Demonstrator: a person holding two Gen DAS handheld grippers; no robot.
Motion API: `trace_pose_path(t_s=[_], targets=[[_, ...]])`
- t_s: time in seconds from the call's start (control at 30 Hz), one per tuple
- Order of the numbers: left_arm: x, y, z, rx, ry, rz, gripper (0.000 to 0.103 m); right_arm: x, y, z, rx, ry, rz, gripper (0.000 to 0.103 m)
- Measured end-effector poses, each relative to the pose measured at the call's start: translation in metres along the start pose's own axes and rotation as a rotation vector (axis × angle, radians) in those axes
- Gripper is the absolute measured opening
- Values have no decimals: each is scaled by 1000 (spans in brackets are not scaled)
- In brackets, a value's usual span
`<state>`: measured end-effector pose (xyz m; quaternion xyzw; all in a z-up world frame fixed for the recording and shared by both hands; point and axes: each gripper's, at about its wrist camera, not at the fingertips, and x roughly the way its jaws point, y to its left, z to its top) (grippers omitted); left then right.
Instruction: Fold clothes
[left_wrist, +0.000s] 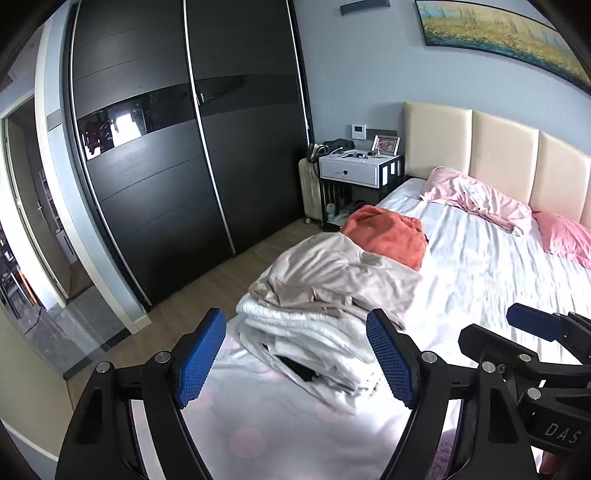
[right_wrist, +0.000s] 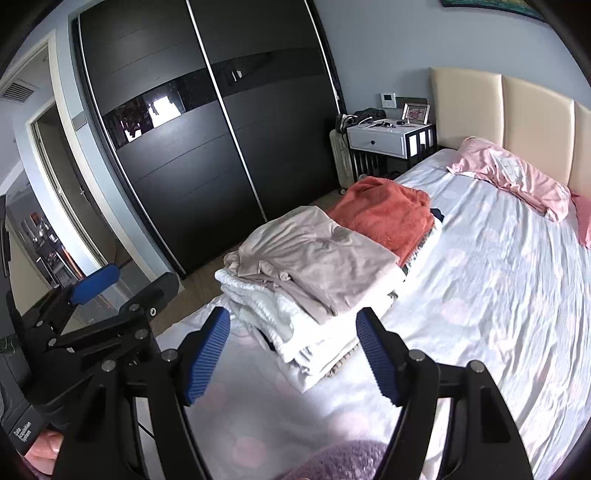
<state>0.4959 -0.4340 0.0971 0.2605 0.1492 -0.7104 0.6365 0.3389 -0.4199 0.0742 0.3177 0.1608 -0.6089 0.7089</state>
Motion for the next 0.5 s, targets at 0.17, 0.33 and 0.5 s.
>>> trace_pose_path(t_s=[0.17,0.33,0.5], targets=[[-19,-4,-20,-15,19,-2,80,-24,-8,-28,19,3,-45,70],[-25,-9,-44,-28,49,-9,80,-33,-16,-56,51,6,-43,70],[-23,-21,-70,8,78,4,80,-31,-20,-77,57,22,-54,70]])
